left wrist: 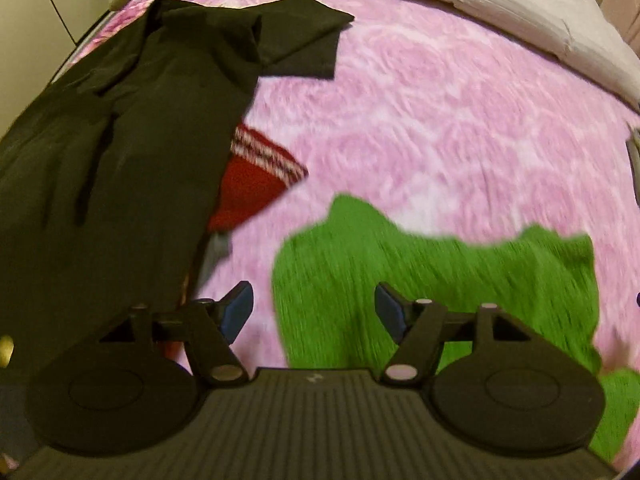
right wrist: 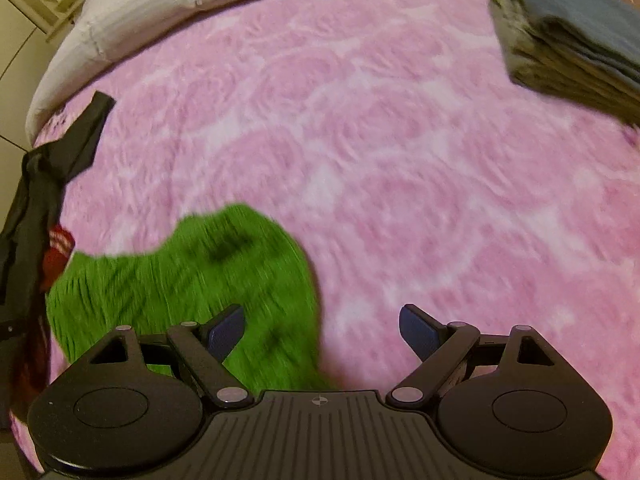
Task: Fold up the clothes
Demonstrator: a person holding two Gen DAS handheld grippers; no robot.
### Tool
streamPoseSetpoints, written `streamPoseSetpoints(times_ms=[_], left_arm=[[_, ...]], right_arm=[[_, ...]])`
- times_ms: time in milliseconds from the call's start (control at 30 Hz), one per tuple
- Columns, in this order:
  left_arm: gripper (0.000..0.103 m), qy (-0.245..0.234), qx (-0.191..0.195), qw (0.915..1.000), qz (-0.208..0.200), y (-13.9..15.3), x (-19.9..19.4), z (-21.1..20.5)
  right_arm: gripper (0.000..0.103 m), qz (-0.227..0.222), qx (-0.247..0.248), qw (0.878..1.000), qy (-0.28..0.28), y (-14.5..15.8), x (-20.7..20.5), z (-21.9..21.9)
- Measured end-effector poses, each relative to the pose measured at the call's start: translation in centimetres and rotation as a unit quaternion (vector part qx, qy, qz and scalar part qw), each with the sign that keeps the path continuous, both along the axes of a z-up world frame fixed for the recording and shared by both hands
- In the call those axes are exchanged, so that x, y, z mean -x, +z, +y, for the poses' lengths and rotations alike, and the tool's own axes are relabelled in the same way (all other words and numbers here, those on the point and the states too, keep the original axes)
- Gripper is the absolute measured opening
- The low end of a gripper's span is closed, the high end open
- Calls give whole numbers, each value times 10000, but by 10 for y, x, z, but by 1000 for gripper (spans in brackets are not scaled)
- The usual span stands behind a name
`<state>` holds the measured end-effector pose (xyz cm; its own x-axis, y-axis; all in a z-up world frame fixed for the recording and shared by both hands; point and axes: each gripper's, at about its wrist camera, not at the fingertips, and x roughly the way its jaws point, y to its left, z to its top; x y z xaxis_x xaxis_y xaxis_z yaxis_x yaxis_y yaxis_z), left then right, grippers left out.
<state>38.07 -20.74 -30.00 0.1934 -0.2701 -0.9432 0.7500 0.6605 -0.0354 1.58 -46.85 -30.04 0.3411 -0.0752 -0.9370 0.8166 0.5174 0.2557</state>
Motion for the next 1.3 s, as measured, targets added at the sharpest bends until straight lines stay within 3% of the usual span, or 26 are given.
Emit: streamPoseSetpoints(times_ms=[267,433,500,567,600,633,700,833,967,1133,1300], left_arm=[[65,39,145,9977,657,-61,-55,-25],[66,127,228,9904,1359,-90,-58,-23],[64,14,315,9912,1286,-92,-50,-21],[38,-202,387,9907,1291,-90,-43,-20],[28,-252,435,9896,1346,-89,-40,-19],[10,-275,516,9884,1401,-85,-36,-17],[10,-322,680,9857,1505,-76,-28,-14],[8,-414,1244,9827,1309,-32,-7,-7],[8,-592,2287,9648,1152,41,12,-14],[8,-1211,3445,9290,601,148,57,-39],[8,-1507,4498,8803,76,247,107,-33]], right_arm=[[87,-489,-85,9987,-139,-49,-56,-31],[87,-603,-406,9974,-19,-82,-79,-35],[87,-632,-461,9969,63,-89,-82,-31],[33,-742,-503,9957,244,-90,-82,-23],[29,-790,-561,9948,296,-89,-81,-20],[24,-849,-544,9944,303,-85,-77,-16],[21,-981,-421,9938,299,-73,-66,-9],[19,-1476,-102,9888,-188,-26,-21,-3],[18,-2132,496,9739,-599,42,29,-11],[17,-3059,1619,9344,-846,150,79,-25],[17,-4002,2602,8750,-807,253,131,-15]])
